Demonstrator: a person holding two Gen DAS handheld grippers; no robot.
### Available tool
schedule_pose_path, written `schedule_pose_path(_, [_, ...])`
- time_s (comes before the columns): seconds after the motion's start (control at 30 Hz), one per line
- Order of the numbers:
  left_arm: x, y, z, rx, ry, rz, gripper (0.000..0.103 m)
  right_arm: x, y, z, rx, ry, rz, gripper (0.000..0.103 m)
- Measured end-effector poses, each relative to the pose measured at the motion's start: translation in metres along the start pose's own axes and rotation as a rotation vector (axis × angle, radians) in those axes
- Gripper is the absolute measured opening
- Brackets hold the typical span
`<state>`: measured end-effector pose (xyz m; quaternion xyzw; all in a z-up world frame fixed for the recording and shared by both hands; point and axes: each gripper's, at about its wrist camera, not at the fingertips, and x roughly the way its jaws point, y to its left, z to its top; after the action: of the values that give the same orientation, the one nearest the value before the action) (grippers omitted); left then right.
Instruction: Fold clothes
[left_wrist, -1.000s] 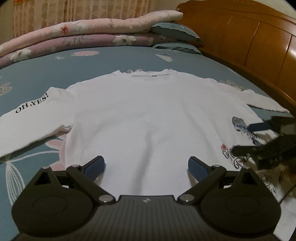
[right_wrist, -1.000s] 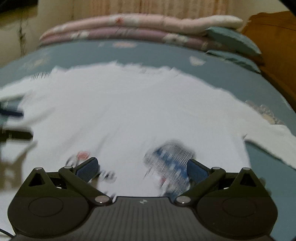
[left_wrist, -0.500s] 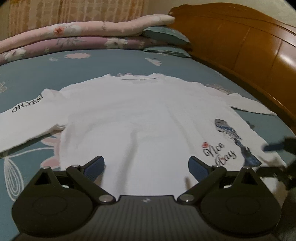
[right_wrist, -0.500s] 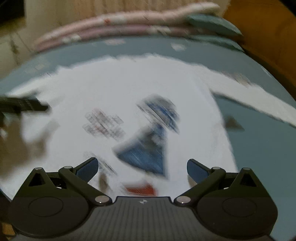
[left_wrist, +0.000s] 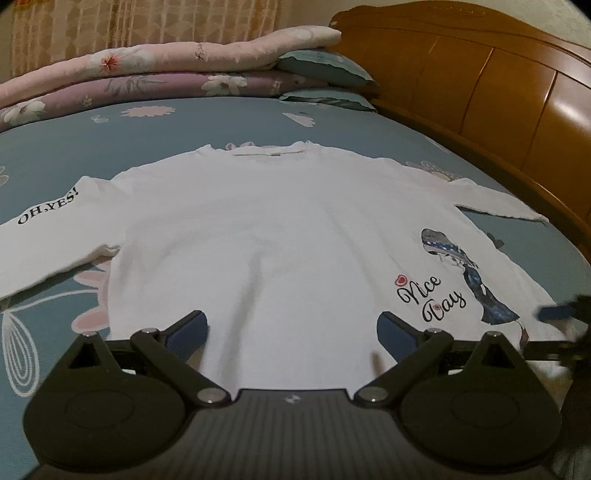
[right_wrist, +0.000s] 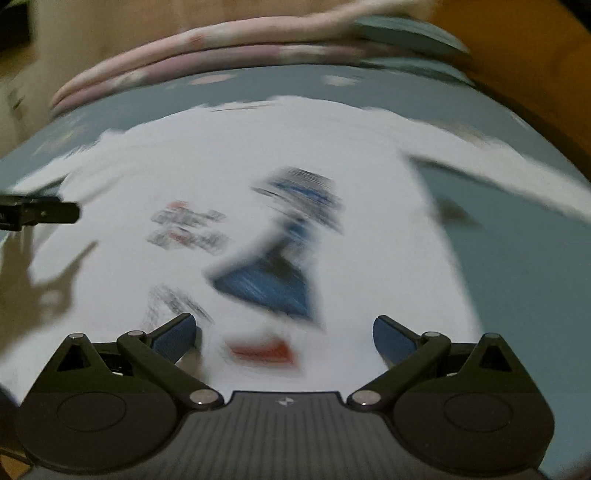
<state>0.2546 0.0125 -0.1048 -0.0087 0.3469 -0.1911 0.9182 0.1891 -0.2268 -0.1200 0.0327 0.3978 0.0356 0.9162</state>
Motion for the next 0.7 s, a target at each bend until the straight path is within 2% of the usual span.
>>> schedule_pose_path(0.1, [0.001, -0.007, -0.001, 0.019, 0.001, -0.002, 0.099, -0.023, -0.017, -0.02, 0.025, -0.019, -0.034, 0.103])
schedule_pose_path(0.2, [0.003, -0.013, -0.004, 0.036, 0.005, -0.004, 0.099, -0.03, -0.015, -0.02, 0.069, -0.016, -0.056, 0.103])
schedule_pose_path(0.33, [0.002, -0.021, -0.007, 0.064, 0.01, -0.004, 0.099, -0.038, -0.009, -0.015, 0.108, -0.071, -0.003, 0.103])
schedule_pose_path(0.47, [0.002, -0.024, -0.009, 0.077, 0.015, -0.01, 0.099, -0.03, 0.009, -0.015, 0.056, -0.062, 0.036, 0.103])
schedule_pose_path(0.57, [0.003, -0.023, -0.01, 0.074, 0.023, -0.007, 0.099, -0.019, 0.008, -0.021, 0.019, -0.018, -0.018, 0.103])
schedule_pose_path(0.63, [0.003, -0.021, -0.01, 0.069, 0.028, -0.003, 0.099, -0.02, -0.006, -0.025, 0.013, -0.026, -0.094, 0.103])
schedule_pose_path(0.7, [0.001, -0.02, -0.009, 0.063, 0.029, -0.001, 0.099, -0.026, -0.022, -0.023, 0.062, -0.006, -0.129, 0.103])
